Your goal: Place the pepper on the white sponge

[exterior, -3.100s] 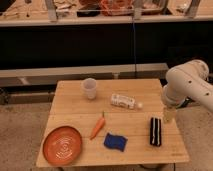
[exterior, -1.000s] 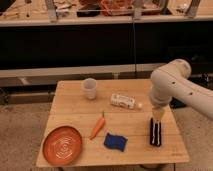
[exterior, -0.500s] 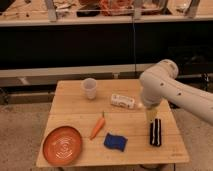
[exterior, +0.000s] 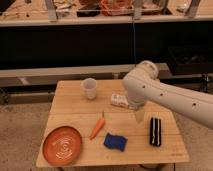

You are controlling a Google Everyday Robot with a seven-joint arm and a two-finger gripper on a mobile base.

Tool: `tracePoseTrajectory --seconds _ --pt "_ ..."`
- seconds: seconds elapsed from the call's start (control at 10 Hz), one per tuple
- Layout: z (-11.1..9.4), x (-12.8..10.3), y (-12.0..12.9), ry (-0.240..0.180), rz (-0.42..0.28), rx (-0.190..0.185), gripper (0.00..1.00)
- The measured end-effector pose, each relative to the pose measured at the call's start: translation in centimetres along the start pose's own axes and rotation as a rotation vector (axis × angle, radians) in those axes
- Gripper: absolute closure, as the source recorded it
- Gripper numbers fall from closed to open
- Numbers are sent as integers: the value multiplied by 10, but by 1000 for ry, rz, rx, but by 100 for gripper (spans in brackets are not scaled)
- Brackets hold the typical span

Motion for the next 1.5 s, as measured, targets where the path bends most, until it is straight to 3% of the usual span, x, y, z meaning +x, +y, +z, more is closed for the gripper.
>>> tracePoseTrajectory --seconds 0.4,0.6,0.8,1.5 --pt "2 -40 -16 3 -93 15 20" --pt "6 -46 -19 5 -141 19 20" --pt "12 -70 -30 -4 -219 34 20" --pt "32 -98 -45 -19 -370 56 20"
